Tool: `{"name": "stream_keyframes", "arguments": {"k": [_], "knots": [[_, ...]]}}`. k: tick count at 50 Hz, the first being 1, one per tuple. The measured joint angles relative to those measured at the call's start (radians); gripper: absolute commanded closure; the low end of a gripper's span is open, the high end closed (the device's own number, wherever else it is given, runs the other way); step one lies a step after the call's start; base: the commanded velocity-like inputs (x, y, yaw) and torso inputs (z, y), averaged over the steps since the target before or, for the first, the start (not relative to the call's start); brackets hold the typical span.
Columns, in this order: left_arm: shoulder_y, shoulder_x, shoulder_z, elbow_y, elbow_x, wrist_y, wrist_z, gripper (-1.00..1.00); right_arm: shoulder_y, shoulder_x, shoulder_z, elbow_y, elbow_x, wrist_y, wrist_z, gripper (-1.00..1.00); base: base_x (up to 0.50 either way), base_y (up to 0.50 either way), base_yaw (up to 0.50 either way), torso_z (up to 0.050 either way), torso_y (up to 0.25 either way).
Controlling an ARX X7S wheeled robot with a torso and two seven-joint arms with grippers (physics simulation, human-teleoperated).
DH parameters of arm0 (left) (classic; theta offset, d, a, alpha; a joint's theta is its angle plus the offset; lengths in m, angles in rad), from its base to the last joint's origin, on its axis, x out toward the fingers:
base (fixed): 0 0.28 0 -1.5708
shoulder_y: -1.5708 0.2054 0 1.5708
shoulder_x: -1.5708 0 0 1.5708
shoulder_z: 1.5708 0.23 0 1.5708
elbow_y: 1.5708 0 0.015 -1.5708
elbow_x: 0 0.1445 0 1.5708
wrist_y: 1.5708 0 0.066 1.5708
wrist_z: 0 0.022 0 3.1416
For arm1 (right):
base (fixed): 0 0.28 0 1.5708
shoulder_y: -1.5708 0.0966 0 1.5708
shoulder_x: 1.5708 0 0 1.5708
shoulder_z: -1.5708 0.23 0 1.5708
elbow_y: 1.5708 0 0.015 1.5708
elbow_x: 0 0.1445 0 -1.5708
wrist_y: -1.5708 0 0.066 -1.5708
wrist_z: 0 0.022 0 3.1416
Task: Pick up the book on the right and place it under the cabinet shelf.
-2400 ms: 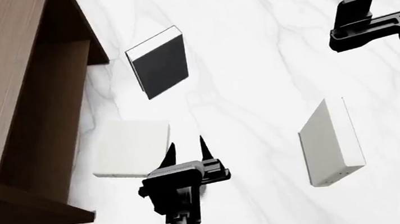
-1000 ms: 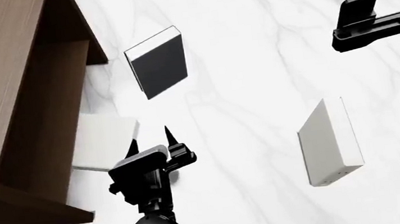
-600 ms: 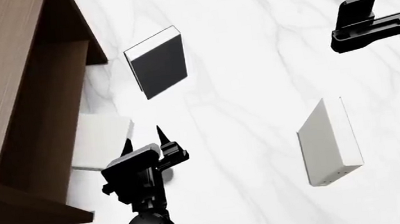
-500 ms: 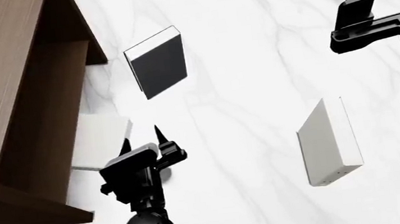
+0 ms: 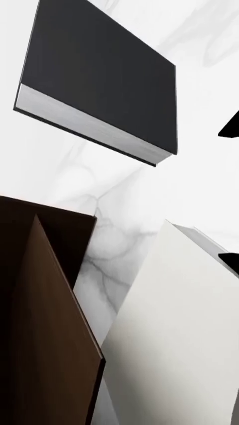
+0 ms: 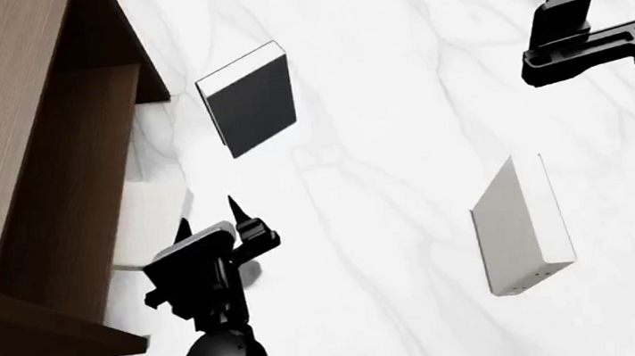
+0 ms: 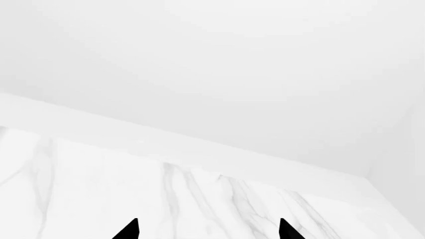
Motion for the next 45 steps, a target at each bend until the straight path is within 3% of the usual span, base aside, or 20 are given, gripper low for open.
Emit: {"name": "stream_keyframes", "arguments": {"k": [45], "knots": [[-0.040, -0.008, -0.038, -0.101, 0.021, 0.021, -0.001, -1.00, 0.006, -0.012, 0.016, -0.009, 0.006, 0.028, 0.008, -1.00, 0.00, 0.00, 0.00, -0.001, -0.003]]}}
